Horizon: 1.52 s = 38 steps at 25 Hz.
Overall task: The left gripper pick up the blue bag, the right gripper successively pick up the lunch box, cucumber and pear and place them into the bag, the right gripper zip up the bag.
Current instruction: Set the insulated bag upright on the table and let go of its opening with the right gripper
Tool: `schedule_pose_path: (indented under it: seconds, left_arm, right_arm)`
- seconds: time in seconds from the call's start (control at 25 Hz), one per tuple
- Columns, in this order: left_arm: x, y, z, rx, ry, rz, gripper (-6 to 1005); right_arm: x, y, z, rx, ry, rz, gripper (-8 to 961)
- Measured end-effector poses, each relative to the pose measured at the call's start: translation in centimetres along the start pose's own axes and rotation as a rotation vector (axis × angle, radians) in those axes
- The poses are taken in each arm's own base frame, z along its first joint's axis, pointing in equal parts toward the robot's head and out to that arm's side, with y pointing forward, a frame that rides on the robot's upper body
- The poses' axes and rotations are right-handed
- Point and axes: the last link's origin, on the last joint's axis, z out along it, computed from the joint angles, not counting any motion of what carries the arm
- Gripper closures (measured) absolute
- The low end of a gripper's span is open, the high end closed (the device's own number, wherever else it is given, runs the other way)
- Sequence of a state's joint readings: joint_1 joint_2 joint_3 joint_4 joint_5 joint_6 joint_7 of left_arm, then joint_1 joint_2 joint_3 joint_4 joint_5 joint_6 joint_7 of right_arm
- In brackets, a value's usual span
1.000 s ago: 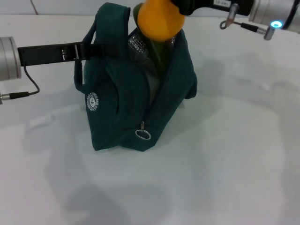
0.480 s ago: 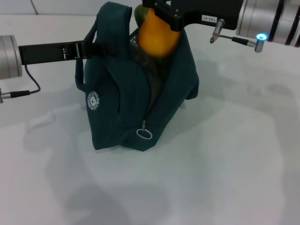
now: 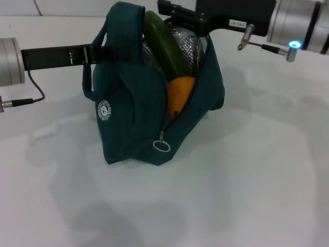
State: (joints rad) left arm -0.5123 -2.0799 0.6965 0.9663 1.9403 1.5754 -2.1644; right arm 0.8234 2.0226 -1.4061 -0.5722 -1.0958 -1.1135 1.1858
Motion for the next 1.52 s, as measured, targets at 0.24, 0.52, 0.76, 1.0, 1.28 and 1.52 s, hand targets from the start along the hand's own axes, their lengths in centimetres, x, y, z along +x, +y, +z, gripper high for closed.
schedule_pose_path:
  seconds: [0.24,0.52,0.76,1.0,1.28,1.52]
  left_arm:
    - [-0.2,-0.1,-0.2,0.005,0.003,-0.006,954]
    - [-0.4,-0.2,-0.3,0.007,0.001,-0.012,954]
    - [-0.4,-0.2,-0.4,0.008,0.004,-0.015,954]
    - [-0.3,-0.2,-0.3,0.007,0.001,-0.013,954]
    - [-0.1,-0.1,-0.1,0.003,0.0,-0.008,953]
    - [-0.1,-0.1,-0.1,0.003,0.0,-0.008,953]
  right_arm:
    - [1.6,-1.0,-4.1,0.113,-0.027,0.052,565]
    - [4.8,-0.9,-8.7,0.202,0.013,0.116,500]
    - [8.0,1.2,-10.9,0.177,0.111,0.136,469]
    - [9.4,2.7,-11.6,0.126,0.154,0.149,468]
    - [9.6,3.0,-10.5,0.094,0.171,0.15,468]
    - [9.5,3.0,-9.1,0.053,0.189,0.144,468]
